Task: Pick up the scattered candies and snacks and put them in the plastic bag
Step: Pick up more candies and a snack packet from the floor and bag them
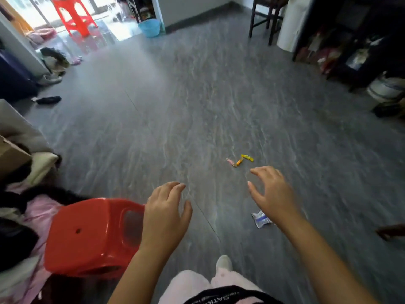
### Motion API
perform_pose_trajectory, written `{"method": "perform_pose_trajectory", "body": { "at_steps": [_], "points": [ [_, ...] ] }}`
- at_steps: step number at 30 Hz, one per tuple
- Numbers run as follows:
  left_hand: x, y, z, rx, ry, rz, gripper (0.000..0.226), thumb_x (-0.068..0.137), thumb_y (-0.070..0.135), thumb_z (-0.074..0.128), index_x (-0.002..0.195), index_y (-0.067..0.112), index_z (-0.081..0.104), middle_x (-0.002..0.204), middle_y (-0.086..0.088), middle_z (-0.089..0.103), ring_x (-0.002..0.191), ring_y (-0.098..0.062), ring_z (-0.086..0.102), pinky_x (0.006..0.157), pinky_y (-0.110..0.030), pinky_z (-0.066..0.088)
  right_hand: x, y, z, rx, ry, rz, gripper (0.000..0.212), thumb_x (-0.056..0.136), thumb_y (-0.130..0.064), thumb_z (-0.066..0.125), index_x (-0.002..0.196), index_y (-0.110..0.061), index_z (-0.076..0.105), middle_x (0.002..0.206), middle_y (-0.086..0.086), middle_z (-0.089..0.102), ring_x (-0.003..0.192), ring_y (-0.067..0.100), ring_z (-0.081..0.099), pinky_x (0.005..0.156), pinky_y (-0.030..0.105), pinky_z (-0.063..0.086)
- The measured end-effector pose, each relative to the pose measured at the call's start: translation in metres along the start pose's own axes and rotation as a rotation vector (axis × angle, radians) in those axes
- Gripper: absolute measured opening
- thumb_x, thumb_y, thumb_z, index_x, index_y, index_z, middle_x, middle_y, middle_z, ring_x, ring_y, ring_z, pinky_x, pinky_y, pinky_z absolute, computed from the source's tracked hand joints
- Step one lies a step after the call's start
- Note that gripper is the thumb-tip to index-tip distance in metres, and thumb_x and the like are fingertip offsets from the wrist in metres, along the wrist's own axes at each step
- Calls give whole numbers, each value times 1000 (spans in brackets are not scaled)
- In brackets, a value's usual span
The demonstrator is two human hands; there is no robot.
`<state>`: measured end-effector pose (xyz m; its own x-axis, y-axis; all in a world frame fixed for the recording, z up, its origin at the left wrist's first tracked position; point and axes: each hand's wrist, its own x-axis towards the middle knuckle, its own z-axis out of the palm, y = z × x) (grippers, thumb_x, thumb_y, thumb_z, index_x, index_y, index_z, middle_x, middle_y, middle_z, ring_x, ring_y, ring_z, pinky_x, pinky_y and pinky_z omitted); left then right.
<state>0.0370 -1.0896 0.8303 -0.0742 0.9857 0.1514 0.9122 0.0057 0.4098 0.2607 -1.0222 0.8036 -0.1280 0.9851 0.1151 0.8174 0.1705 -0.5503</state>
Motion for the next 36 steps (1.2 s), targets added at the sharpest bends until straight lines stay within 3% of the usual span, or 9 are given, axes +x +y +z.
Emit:
{"method": "perform_pose_trajectory", "body": {
  "at_steps": [6,15,19,22,26,36],
  "points": [
    [112,-24,28,-59,-66,92,39,75,30,44,99,7,63,98,-10,67,90,-29,60,78,-34,47,74,11,16,-20,-8,179,33,74,-25,53,99,-6,62,96,13,64,90,34,58,79,43,49],
    [325,-56,58,-92,-200,374,38,77,30,43,99,6,63,97,-10,67,86,-31,61,74,-35,49,205,-9,39,-91,111,381,27,83,-23,58,106,-10,60,108,10,62,101,29,55,84,38,44],
    [397,-44,82,-97,-251,446,41,78,32,41,102,7,62,99,-11,67,89,-32,62,75,-37,49,248,0,45,-110,148,453,35,77,-29,50,101,-6,63,101,13,65,94,31,60,81,32,44],
    [426,-27,102,-134,-289,481,41,78,33,39,102,9,62,100,-9,67,90,-30,61,76,-37,49,266,24,50,-138,152,509,29,77,-24,55,96,-4,64,94,16,67,87,34,63,77,26,35],
    [452,-20,140,-123,-316,514,38,78,32,41,100,10,63,100,-7,67,88,-29,62,75,-34,49,291,68,67,-90,119,579,25,79,-13,66,102,-6,63,104,15,64,99,35,58,84,36,43],
    [523,-70,325,-71,-504,481,36,76,30,43,100,10,62,100,-8,67,85,-31,62,73,-34,49,362,206,211,10,47,719,31,74,-25,53,96,-5,63,93,16,66,86,35,62,72,42,51]
  ]
}}
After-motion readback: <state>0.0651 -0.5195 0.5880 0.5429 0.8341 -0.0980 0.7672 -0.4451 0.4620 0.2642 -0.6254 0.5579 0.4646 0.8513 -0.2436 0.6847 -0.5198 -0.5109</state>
